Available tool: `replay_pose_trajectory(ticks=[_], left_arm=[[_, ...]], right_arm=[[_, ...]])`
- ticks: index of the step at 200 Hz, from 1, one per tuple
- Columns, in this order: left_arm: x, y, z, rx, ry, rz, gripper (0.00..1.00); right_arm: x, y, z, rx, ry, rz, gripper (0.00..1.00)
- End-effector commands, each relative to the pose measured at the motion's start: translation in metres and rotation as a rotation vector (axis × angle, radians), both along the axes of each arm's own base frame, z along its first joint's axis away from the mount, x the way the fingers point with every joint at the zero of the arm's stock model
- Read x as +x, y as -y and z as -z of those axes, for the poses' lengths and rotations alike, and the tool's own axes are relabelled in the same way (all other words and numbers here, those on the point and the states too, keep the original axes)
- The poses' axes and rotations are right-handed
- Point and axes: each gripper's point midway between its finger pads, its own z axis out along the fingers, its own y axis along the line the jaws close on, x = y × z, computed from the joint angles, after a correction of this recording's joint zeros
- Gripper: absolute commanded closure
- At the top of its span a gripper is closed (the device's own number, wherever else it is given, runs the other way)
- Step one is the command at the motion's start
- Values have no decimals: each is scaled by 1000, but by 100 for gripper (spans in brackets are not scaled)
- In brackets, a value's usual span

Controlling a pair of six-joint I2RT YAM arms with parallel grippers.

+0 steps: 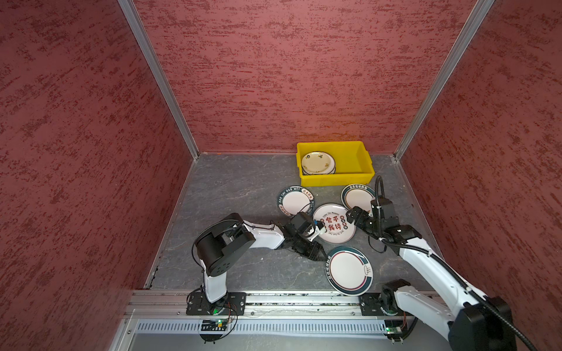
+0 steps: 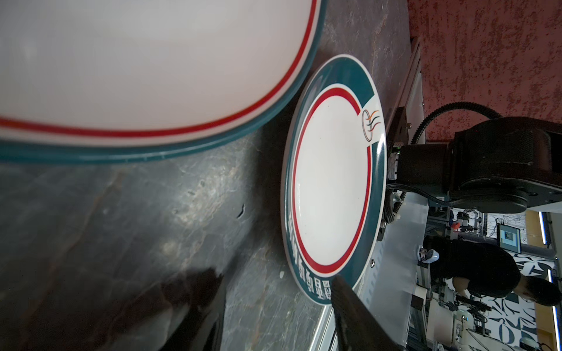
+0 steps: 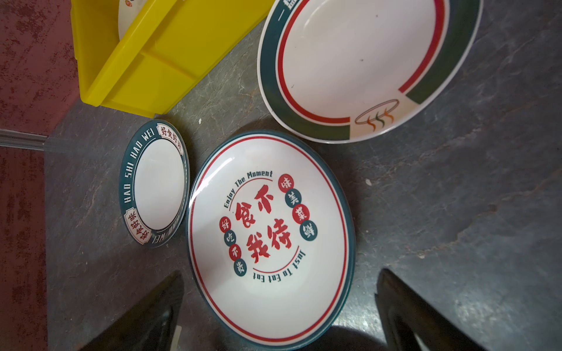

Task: Place the plates into the plastic bin on the countertop
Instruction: Pick up the plate from the bottom-center of the table.

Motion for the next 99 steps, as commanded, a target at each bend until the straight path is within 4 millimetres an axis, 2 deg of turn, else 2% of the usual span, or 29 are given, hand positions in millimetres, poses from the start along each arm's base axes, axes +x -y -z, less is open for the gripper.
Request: replay_pose_trajectory(ticks=[1, 99], left_arm=[[-5, 6, 0, -3, 15, 37, 45], [-11, 18, 8, 43, 5, 77, 55]], right_arm=[[5, 5, -10, -14, 35, 20, 1], [6, 8, -12, -26, 39, 22, 1]])
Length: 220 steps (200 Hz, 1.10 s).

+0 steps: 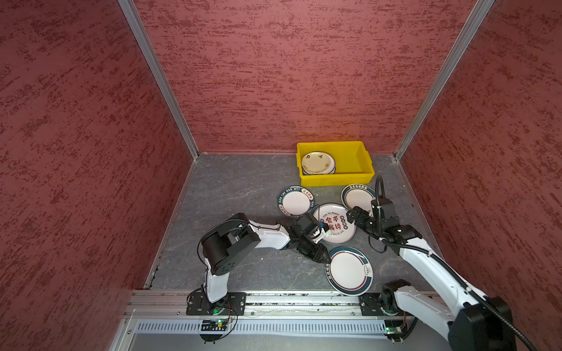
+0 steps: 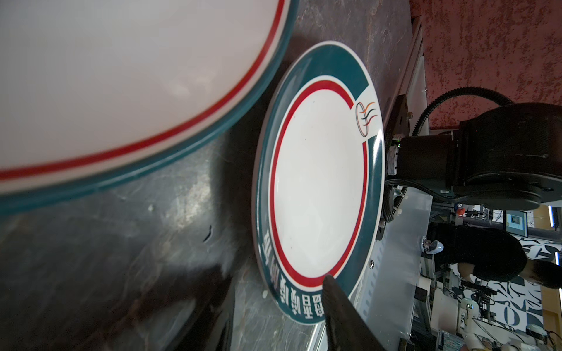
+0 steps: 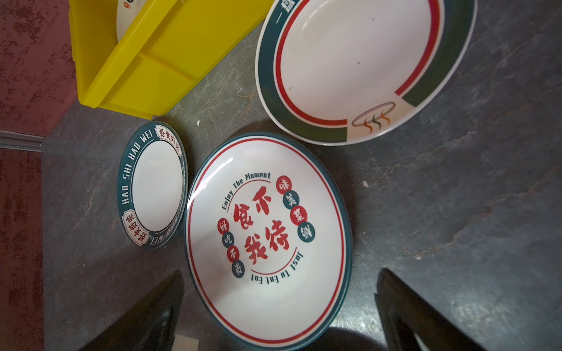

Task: Place the plates into the plastic bin on the countertop
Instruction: Pick up the plate from the bottom-center of the table.

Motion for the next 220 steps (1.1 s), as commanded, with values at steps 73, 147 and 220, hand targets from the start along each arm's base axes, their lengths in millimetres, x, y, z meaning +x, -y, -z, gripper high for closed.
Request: replay_pose_trajectory(ticks=[73, 147, 220], left_arm=[[-3, 4, 15, 73, -14, 21, 62], [-1, 6, 18, 114, -4, 18, 66], [-2, 8, 24, 139, -13, 23, 74]], right_arm=[[4, 8, -11, -27, 36, 21, 1], [5, 9, -11, -32, 37, 19, 1], [7, 8, -10, -25, 36, 17, 1]])
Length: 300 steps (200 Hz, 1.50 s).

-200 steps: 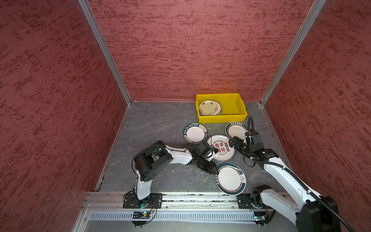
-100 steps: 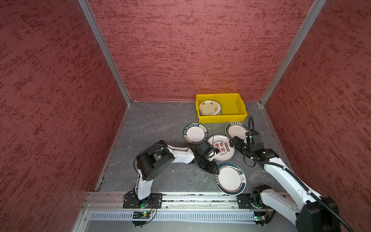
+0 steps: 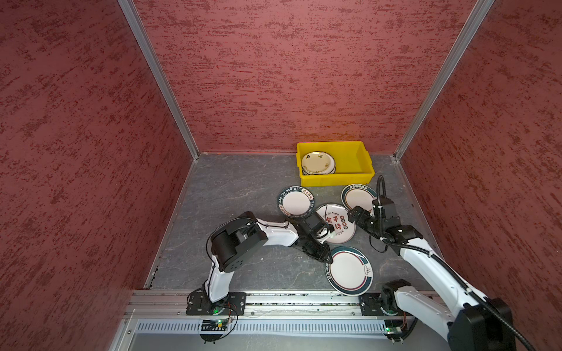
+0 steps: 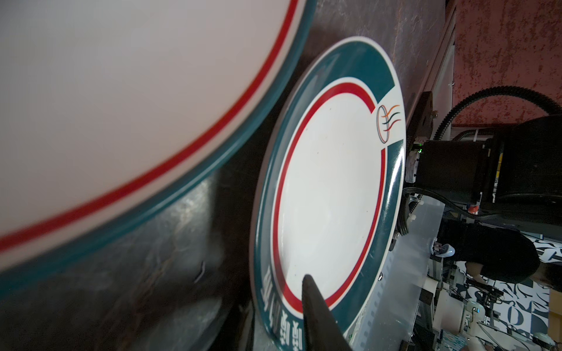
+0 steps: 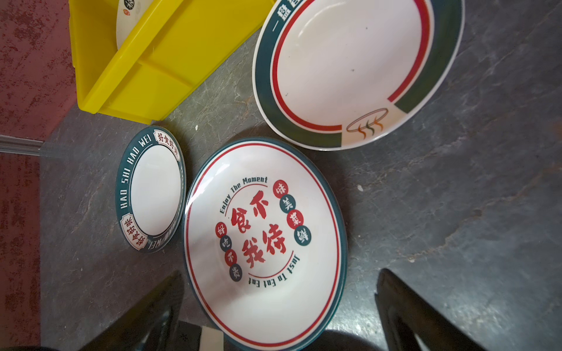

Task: Place the plates into the plastic bin on the countertop
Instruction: Pick up the plate from the bottom-center of the table.

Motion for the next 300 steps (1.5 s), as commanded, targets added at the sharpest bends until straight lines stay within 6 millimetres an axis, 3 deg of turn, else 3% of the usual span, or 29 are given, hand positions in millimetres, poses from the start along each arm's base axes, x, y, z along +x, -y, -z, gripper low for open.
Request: replay_pose_trajectory(ticks=[1, 119, 140, 300], left_arm=[[-2, -5, 15, 57, 5, 6, 74], [-1, -5, 17, 71, 6, 1, 82], [0, -5, 18, 74, 6, 0, 89], [8, -12, 18, 129, 50, -42, 99]], right_arm=[[6, 4, -9, -12, 27, 14, 1], [3, 7, -6, -24, 23, 22, 1], [3, 7, -7, -22, 26, 20, 1], [2, 8, -8, -15, 34, 27, 1]])
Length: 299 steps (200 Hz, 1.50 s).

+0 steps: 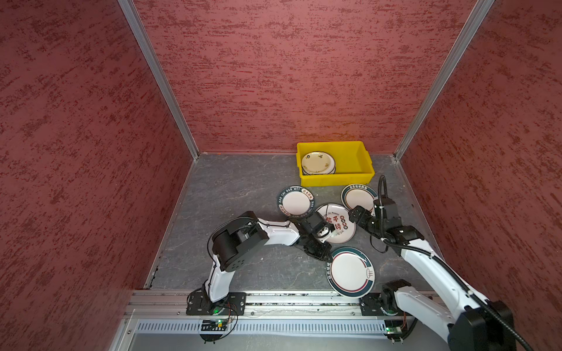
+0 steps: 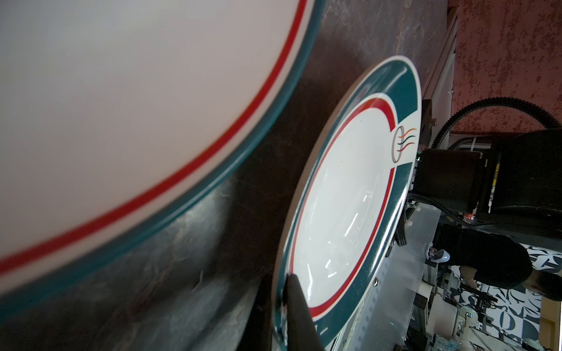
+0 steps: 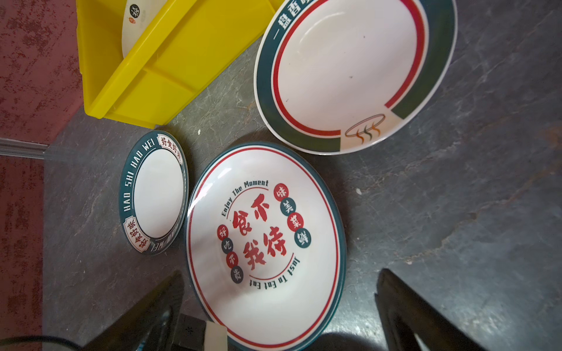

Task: Place the plates into the plastic bin on the countertop
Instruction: Pick up the plate from the bottom-center of the table, then place the plate in the plastic bin.

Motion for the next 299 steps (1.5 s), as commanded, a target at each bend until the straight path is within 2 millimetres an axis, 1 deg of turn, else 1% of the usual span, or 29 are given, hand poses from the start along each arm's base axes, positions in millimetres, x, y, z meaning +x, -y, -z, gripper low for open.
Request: replay_pose_trajectory(ticks=[1, 30, 55, 73, 91, 119, 128, 147, 179, 218, 243, 273, 299], left_arm=[[6, -15, 17, 110, 60, -22, 99], [19, -28, 25, 203, 116, -87, 100], [24, -31, 23, 214, 147, -108, 100], [27, -33, 18, 205, 169, -116, 100], [30, -33, 7, 178, 202, -128, 100], [38, -31, -18, 103, 252, -148, 100], [41, -30, -28, 68, 253, -156, 100], [49, -32, -41, 17, 238, -190, 100], [76, -37, -54, -26, 222, -269, 100], [114, -38, -88, -171, 188, -376, 100], [128, -40, -106, -228, 199, -407, 100], [144, -46, -114, -234, 204, -434, 100], [165, -54, -122, -247, 214, -475, 100]], right_arm=[[1, 6, -4, -14, 18, 21, 1], [2, 6, -4, -14, 21, 22, 1], [3, 6, -6, -11, 25, 22, 1], [4, 6, -8, -12, 30, 20, 1], [6, 6, -10, -12, 35, 20, 1], [6, 5, -12, -9, 38, 18, 1], [7, 4, -14, -6, 42, 16, 1], [8, 3, -19, 4, 55, 13, 1], [10, 0, -31, 27, 86, 7, 1], [11, -4, -43, 64, 129, 3, 1], [11, -4, -50, 75, 154, 3, 1], [12, -2, -54, 65, 170, 7, 1], [13, -3, -54, 66, 175, 2, 1]])
